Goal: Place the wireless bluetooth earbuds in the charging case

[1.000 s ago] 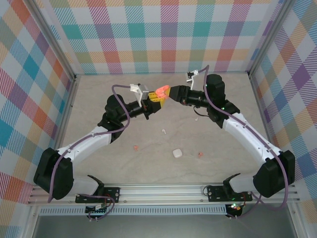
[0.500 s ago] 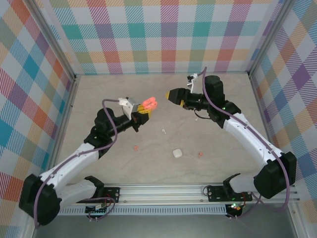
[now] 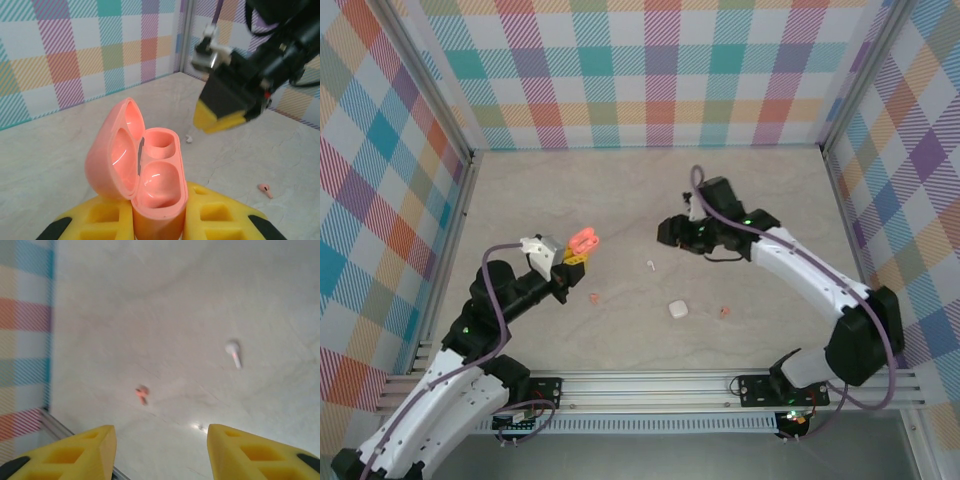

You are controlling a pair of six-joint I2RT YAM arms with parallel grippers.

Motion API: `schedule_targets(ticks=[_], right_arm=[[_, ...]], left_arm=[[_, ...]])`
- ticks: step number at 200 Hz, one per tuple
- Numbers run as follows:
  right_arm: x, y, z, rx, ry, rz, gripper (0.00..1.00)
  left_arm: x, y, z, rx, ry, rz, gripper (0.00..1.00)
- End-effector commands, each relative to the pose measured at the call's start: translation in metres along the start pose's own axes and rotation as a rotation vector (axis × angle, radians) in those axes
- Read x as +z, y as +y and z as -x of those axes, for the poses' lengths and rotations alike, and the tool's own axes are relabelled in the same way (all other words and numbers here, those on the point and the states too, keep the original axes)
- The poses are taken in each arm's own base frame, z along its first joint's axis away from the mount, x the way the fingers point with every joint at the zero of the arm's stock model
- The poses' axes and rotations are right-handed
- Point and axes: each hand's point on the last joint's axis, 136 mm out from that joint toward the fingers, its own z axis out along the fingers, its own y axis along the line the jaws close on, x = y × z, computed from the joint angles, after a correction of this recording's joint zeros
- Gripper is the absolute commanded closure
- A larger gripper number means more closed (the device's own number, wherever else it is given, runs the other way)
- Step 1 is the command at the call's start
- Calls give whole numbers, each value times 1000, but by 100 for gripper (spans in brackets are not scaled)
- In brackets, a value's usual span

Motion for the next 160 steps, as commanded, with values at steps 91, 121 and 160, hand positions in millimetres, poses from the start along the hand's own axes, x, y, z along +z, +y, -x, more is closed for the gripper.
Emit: schedule_targets(ticks=[91, 121, 160], right_arm=[[147, 66, -73, -251, 218, -187, 62], [165, 64, -80, -287, 241, -293, 63], [180, 58, -92, -325, 287, -383, 59]], left_arm=[[-91, 17, 4, -46, -38, 224, 84], [-104, 18, 4, -52, -51, 249, 83], [-109, 19, 4, -35, -42, 263, 83]])
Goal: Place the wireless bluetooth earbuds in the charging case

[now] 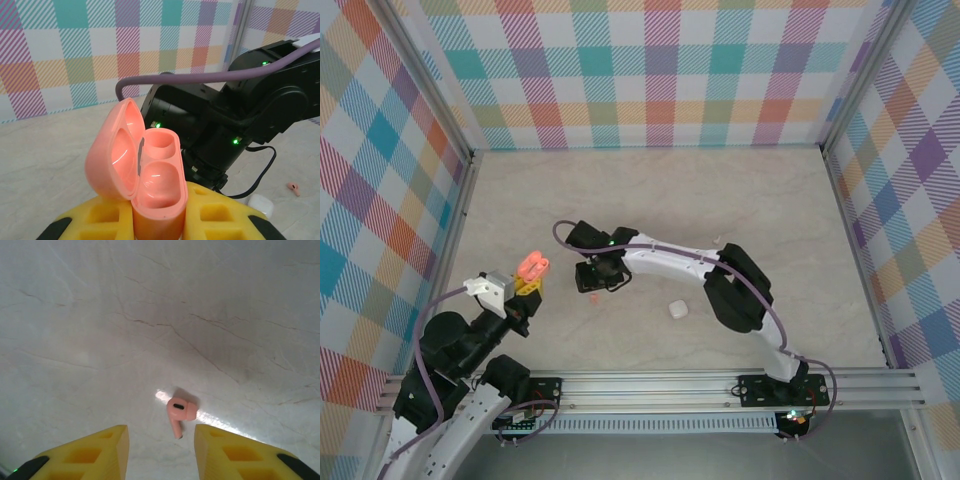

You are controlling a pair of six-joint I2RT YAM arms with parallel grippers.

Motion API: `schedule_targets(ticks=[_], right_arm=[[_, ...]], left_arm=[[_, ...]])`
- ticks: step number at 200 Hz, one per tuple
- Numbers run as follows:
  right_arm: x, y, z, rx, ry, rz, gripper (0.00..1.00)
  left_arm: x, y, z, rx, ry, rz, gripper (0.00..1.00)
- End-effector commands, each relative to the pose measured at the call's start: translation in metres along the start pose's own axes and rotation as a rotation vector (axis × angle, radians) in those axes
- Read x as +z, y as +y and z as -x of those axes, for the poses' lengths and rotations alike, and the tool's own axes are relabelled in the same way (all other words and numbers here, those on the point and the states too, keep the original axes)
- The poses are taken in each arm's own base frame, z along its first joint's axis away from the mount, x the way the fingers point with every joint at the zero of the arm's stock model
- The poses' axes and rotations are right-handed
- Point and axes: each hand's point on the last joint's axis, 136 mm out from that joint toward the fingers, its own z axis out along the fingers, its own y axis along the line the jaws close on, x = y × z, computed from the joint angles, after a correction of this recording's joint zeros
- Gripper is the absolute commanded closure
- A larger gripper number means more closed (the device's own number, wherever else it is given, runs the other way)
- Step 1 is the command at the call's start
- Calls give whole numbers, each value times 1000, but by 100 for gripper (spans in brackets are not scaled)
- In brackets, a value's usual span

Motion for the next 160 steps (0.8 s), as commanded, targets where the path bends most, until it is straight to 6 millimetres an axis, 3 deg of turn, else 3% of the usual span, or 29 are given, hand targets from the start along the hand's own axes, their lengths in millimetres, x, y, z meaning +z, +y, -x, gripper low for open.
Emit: schedule_targets(ticks=[1, 47, 115, 160], right_arm=[[7, -15, -13, -24, 56, -118, 59], [16, -20, -16, -35, 64, -144, 57], [28, 0, -24, -47, 105, -52, 50], [38, -2, -24, -54, 113, -62, 51]], left_arm=[[-9, 4, 6, -1, -11, 27, 83], [-7, 2, 4, 8, -6, 15, 82], [-7, 2, -2, 22, 12, 10, 80], [-8, 1, -3, 23, 16, 8, 80]])
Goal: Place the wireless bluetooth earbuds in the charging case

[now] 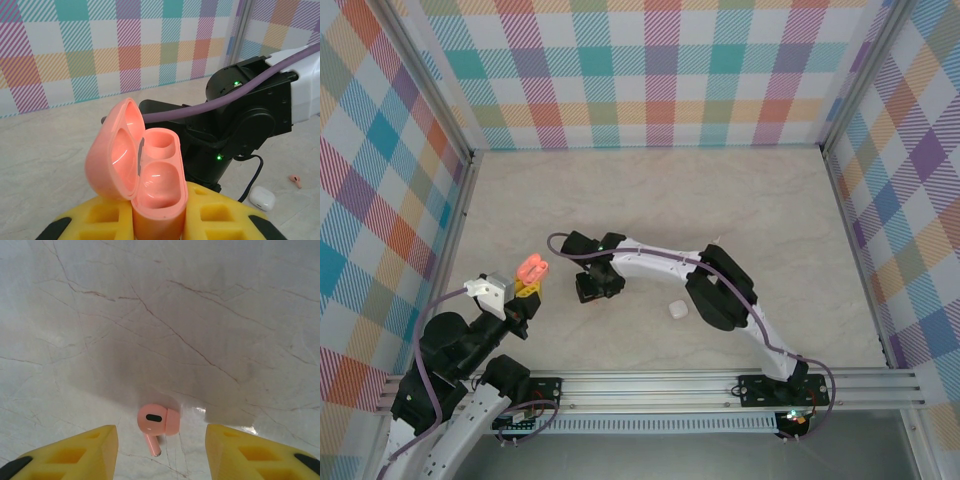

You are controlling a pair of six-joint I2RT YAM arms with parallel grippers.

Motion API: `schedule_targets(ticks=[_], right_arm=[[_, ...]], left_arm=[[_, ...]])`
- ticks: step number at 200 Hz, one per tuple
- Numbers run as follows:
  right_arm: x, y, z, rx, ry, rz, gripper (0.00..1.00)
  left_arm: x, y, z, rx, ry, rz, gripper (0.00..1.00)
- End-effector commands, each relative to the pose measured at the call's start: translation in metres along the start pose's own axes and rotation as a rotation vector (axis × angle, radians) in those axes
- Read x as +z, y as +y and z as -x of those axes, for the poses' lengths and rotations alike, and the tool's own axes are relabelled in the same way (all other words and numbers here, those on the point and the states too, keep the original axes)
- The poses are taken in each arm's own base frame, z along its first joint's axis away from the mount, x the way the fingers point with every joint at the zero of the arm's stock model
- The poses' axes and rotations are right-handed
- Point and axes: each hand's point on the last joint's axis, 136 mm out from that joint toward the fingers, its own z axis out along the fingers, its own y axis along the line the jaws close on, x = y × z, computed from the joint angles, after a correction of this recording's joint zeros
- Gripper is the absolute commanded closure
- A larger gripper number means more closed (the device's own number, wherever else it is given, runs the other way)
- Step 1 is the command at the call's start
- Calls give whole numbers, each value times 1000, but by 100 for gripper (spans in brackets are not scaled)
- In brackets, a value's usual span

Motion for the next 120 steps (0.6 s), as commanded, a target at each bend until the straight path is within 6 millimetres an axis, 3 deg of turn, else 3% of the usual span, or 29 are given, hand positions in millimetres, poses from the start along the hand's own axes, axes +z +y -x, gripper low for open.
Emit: schedule_targets(ticks=[1, 120], right_arm=[[5, 7, 0, -23, 6, 12, 51], [17, 9, -1, -40, 30, 12, 60]], left_arm=[[-6, 1, 3, 16, -11, 6, 80], [-5, -1, -2, 23, 0, -8, 80]])
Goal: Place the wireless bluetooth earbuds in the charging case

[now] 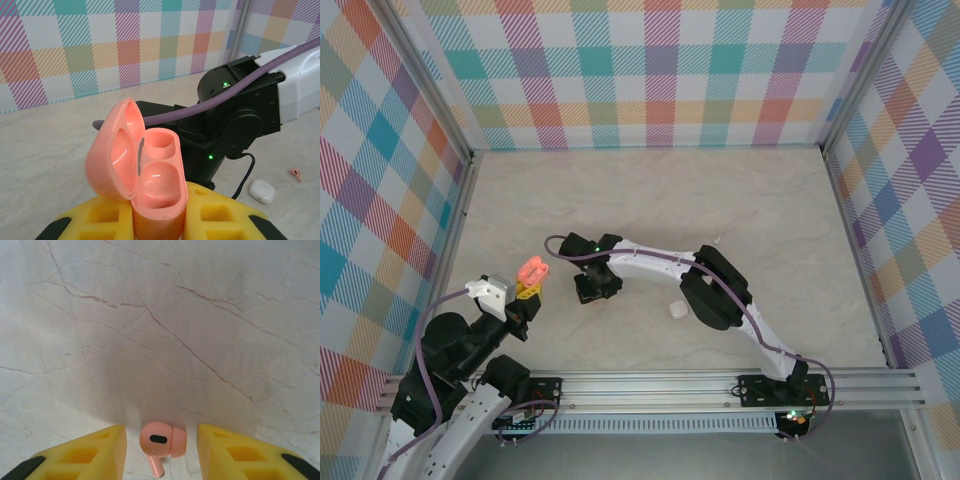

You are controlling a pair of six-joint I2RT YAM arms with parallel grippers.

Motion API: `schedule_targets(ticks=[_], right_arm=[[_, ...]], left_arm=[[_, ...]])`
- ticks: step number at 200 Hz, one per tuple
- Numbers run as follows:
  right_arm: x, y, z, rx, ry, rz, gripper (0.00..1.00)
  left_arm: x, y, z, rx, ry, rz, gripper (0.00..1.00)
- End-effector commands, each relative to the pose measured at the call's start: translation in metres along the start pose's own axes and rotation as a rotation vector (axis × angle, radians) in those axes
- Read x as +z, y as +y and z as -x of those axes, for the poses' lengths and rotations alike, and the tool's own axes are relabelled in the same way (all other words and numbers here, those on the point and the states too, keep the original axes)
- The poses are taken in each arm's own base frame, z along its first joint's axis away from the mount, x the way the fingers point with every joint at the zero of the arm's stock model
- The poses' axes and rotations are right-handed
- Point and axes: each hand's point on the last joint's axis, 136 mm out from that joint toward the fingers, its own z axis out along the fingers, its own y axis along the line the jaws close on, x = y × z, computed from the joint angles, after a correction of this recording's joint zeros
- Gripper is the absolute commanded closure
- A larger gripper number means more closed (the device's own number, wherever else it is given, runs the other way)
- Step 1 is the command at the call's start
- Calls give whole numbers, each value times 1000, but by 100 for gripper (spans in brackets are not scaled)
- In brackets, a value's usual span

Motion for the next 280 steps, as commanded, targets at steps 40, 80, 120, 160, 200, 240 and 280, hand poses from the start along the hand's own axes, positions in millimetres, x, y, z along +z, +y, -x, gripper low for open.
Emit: schedule_targets(ticks=[40, 80, 120, 160, 200, 240, 280], right_arm=[[5, 7, -2, -22, 17, 14, 64], [-8, 7, 4, -31, -27, 9, 68], [-26, 5, 15, -38, -102, 0, 71], [-42, 1, 21, -33, -160, -11, 73], [-65, -14, 27, 23, -215, 3, 74], [-103, -45, 35, 89, -296, 24, 75], [-157, -81, 38, 150, -416, 52, 74]], left_arm=[[-5, 0, 1, 15, -17, -3, 80], [-3, -1, 1, 15, -20, -4, 80], [-1, -2, 2, 7, -23, -12, 80], [3, -8, 2, -10, -35, -49, 80], [13, -19, 2, -46, -49, -115, 82], [33, -29, 5, -99, -97, -184, 85], [59, -43, 14, -129, -160, -279, 87]])
